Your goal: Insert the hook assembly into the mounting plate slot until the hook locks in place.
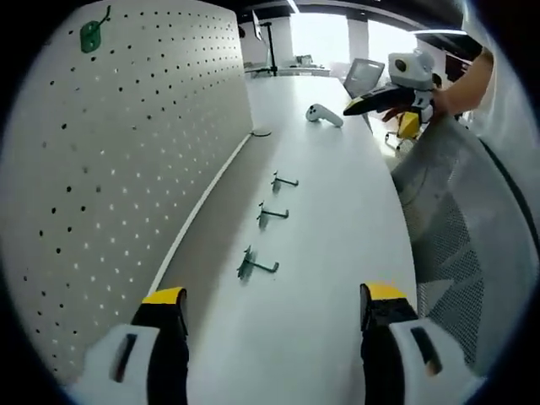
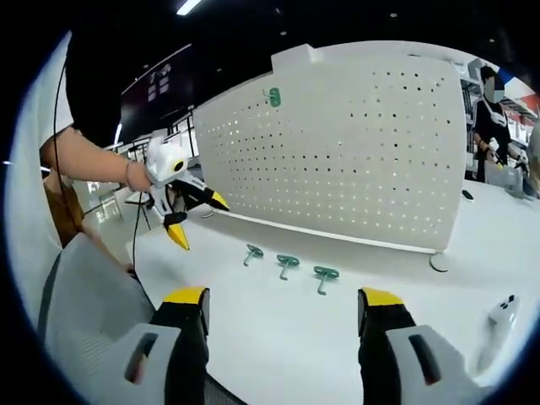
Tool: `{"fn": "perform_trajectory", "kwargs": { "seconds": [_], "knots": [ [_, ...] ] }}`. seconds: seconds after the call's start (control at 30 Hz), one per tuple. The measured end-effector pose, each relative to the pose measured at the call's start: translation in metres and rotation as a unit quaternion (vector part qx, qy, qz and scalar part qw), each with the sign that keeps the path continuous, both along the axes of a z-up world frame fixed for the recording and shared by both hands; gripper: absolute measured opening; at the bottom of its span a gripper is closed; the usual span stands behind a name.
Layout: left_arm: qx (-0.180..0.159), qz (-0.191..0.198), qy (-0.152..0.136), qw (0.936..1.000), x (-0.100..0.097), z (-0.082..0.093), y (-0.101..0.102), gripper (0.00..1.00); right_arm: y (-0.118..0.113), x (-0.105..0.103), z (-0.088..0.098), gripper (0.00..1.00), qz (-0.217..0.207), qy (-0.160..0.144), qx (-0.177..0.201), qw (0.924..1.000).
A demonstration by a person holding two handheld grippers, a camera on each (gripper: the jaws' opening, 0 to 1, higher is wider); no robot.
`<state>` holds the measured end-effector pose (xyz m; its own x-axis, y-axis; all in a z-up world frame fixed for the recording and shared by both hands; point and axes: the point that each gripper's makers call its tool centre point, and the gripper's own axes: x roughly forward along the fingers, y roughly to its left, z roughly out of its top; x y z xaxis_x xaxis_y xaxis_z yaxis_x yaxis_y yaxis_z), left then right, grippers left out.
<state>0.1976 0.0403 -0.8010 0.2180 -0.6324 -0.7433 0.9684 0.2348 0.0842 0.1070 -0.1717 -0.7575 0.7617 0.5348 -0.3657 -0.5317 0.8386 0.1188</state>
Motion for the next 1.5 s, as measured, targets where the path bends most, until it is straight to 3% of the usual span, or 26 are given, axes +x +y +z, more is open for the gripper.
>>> {"fn": "perform_trajectory", "kwargs": {
  "seconds": [0.13, 0.2, 0.27, 0.4, 0.73, 1.5],
  "knots": [
    [0.011, -0.009, 0.004, 0.9999, 0.003, -0.005, -0.004, 0.85, 0.001, -0.001, -0.002, 0.69, 0.004, 0.004, -0.002, 1.0],
    [0.009, -0.02, 0.021, 0.9995, -0.004, -0.01, -0.008, 0.86, 0.002, -0.001, -0.002, 0.69, 0.006, 0.005, -0.003, 1.0],
    [0.028, -0.035, 0.011, 0.9989, -0.002, -0.017, -0.007, 0.85, 0.002, -0.001, -0.003, 0.69, 0.004, 0.005, -0.003, 1.0],
    [0.023, -0.034, 0.029, 0.9987, -0.004, -0.02, -0.015, 0.84, 0.002, -0.002, -0.003, 0.69, 0.001, 0.009, 0.006, 0.9999],
    [0.042, -0.065, 0.02, 0.9968, 0.009, -0.026, -0.02, 0.84, 0.008, -0.004, -0.006, 0.68, 0.016, 0.015, -0.001, 0.9998],
    [0.088, -0.117, 0.035, 0.9887, 0.023, -0.054, -0.033, 0.84, 0.011, -0.006, -0.011, 0.68, 0.024, 0.026, 0.0, 0.9994]
  ]
}}
